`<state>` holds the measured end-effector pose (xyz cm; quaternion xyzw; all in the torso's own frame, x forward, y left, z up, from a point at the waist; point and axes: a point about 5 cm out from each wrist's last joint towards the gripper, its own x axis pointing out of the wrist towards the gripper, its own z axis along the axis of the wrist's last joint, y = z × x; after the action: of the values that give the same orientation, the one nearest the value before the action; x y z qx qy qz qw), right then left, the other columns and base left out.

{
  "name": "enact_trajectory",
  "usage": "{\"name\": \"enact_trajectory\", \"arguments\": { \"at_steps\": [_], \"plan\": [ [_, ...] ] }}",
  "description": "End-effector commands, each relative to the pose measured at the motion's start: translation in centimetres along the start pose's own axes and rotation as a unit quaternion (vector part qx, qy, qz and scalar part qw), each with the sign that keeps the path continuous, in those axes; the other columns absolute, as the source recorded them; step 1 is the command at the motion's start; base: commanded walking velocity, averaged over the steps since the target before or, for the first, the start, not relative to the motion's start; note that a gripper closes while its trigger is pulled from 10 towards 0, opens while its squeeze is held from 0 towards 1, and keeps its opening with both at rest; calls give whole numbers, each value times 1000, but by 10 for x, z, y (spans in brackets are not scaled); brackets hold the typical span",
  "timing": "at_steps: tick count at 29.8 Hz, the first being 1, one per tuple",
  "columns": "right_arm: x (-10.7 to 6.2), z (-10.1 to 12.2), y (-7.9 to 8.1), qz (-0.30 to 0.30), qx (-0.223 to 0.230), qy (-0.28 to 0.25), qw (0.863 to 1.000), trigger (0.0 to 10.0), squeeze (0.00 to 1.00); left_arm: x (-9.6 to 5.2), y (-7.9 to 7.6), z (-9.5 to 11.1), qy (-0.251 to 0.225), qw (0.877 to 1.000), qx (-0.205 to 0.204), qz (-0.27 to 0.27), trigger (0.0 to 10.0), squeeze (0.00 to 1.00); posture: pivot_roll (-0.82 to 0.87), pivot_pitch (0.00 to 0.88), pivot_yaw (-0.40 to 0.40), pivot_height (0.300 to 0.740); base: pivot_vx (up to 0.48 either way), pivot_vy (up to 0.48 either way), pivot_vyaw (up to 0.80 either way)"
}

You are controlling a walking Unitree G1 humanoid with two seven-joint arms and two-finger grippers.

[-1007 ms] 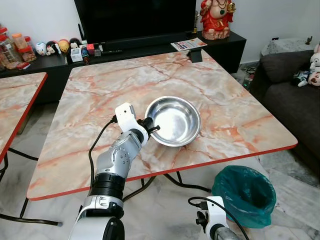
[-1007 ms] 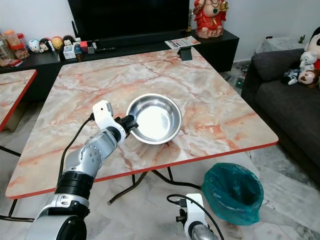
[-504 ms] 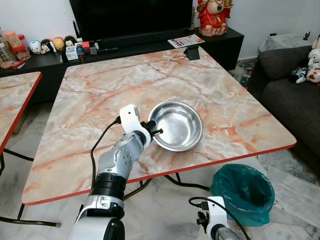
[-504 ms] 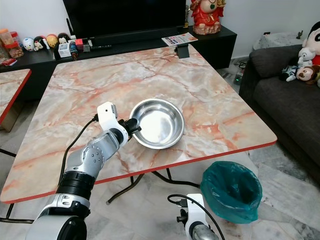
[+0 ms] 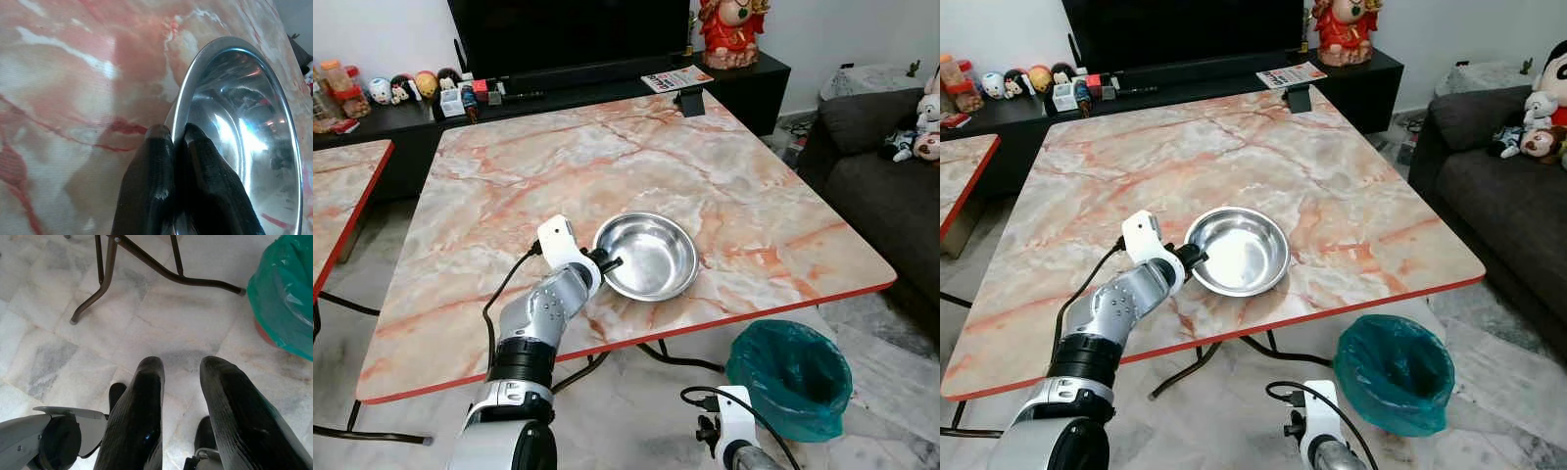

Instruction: Setting the table

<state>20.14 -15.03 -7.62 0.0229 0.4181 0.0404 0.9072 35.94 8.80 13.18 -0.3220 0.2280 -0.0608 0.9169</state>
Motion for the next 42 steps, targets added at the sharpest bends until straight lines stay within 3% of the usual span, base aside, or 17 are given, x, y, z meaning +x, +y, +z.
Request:
{"name": "enact_trajectory", "arguments": {
  "at_steps": [1, 24, 42],
  "plan": [
    [0, -3, 2, 1, 6, 8, 1000, 10000, 0, 0, -11, 1, 4, 1000, 0, -21, 10000, 0, 18, 0, 90, 740, 0, 0, 0],
    [0, -3, 4, 4, 6, 9, 1000, 10000, 0, 2, -14, -3, 18, 999, -46, -21, 10000, 0, 23, 0, 89, 740, 0, 0, 0],
    [0, -2, 4, 4, 7, 9, 1000, 10000, 0, 4, -27, -10, 37, 998, -39, -42, 10000, 0, 23, 0, 92, 740, 0, 0, 0]
  ]
}}
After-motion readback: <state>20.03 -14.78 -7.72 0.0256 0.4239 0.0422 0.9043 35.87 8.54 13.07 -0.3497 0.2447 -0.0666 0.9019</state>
